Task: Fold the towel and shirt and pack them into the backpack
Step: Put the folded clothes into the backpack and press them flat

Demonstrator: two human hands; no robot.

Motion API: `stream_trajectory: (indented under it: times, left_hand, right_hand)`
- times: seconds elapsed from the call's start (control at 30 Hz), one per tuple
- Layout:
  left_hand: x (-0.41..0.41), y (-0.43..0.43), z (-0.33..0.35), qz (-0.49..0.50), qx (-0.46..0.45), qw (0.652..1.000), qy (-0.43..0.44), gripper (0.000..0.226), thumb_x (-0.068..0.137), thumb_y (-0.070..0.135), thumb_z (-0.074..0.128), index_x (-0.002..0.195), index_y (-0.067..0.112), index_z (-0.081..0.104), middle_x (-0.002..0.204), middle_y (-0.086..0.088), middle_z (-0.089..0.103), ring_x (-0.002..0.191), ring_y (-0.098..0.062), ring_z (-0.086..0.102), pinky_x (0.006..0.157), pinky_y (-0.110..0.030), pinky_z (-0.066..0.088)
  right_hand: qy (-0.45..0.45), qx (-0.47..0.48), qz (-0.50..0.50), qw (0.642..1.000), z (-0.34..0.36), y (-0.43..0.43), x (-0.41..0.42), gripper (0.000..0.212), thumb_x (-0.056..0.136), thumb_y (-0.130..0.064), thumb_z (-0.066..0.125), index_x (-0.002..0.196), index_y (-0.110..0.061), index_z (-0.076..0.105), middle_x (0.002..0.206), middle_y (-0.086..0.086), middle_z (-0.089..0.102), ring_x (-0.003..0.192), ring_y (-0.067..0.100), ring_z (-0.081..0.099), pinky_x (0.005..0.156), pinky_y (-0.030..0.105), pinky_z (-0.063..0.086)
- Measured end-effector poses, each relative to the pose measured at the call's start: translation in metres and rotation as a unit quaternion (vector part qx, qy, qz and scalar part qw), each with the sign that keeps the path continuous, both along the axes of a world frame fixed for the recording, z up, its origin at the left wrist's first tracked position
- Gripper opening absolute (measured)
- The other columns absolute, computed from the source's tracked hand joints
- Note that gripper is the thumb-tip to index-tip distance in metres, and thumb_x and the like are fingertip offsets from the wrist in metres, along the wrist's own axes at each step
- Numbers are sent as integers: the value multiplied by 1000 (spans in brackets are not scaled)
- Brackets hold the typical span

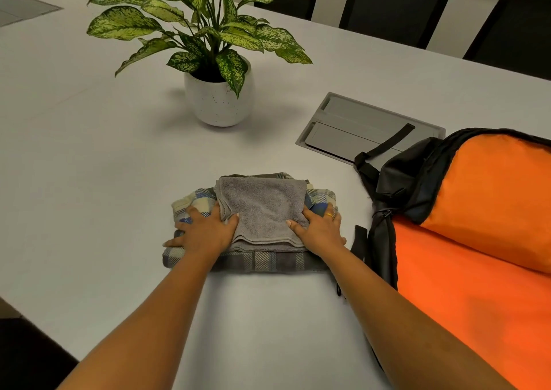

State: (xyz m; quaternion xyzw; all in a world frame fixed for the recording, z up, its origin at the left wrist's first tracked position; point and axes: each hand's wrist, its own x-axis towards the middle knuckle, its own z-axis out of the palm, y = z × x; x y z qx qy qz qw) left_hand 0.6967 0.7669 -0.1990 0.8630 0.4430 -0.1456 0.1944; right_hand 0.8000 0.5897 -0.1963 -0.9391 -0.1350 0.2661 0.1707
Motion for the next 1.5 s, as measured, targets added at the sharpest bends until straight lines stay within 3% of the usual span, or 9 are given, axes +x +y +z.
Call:
stream_trajectory:
  times: [0.07, 0.23, 0.37, 0.47, 0.57, 0.7, 0.83, 1.23, 1.5]
  left_hand:
    - [-2, 8, 2, 4, -47, 999, 14, 81, 76, 82, 24, 146, 44, 9, 156, -12, -7, 138, -50, 1, 99, -75, 8]
    - [-4, 12, 1, -3, -48, 999, -3, 86, 70, 87, 25, 145, 45, 11, 156, -14, -2, 136, -49, 17, 104, -66, 20]
    - [-1, 1, -2, -12, 29, 999, -22, 71, 84, 73, 28, 144, 34, 28, 152, -19, 12, 130, -46, 30, 101, -61, 25]
    - [2, -9, -1, -32, 122, 991, -38, 53, 93, 56, 32, 129, 23, 51, 140, -20, 31, 115, -42, 45, 96, -56, 32]
    - [2, -18, 1, -34, 163, 983, -75, 36, 96, 38, 40, 117, 17, 61, 138, -17, 36, 106, -38, 49, 91, -48, 35]
    - [2, -27, 11, -31, 183, 976, -113, 31, 95, 23, 43, 123, 17, 56, 147, -12, 30, 113, -37, 46, 93, -46, 33]
    - [11, -42, 31, -49, 202, 964, -167, 36, 95, 14, 44, 129, 20, 51, 148, -7, 30, 118, -35, 41, 93, -46, 30]
    - [8, -93, 90, -55, 237, 936, -255, 34, 93, 12, 48, 126, 19, 55, 147, -4, 34, 117, -32, 41, 89, -42, 29]
    - [26, -176, 131, -109, 220, 913, -325, 35, 92, 13, 49, 126, 20, 55, 147, -2, 32, 118, -32, 40, 90, -43, 30]
  right_hand:
    - [22, -3, 3, 1000, -1, -2, 3, 70, 85, -67, 42, 145, -43, 17, 155, 10, -18, 142, 37, -13, 105, 68, 12]
    - [29, 7, 3, 1000, -5, -2, 8, 73, 81, -70, 45, 144, -46, 18, 156, 15, -11, 141, 41, 0, 111, 58, 18]
    - [11, 37, -25, 999, -2, 0, 4, 64, 83, -63, 51, 141, -43, 31, 156, 14, 1, 138, 39, 16, 109, 53, 26]
    - [-18, 63, -56, 996, 4, 4, -2, 53, 87, -54, 54, 136, -38, 43, 154, 11, 13, 133, 38, 25, 105, 51, 29]
    - [-51, 91, -67, 992, 8, 6, -11, 38, 90, -41, 56, 127, -31, 54, 152, 8, 21, 129, 34, 31, 101, 46, 32]
    - [-87, 143, -70, 983, 18, 8, -20, 23, 93, -28, 54, 115, -27, 63, 154, 2, 18, 129, 29, 28, 99, 46, 32]
    - [-117, 171, -44, 977, 37, 15, -29, 31, 95, -18, 49, 123, -27, 59, 153, 1, 20, 129, 28, 28, 101, 46, 30]
    - [-184, 257, -81, 945, 79, -26, -38, 35, 92, -13, 53, 124, -24, 60, 149, 0, 31, 124, 27, 35, 102, 46, 37]
    - [-253, 265, -132, 921, 123, -118, -28, 37, 91, -10, 53, 125, -20, 60, 149, 2, 33, 125, 31, 35, 104, 42, 33]
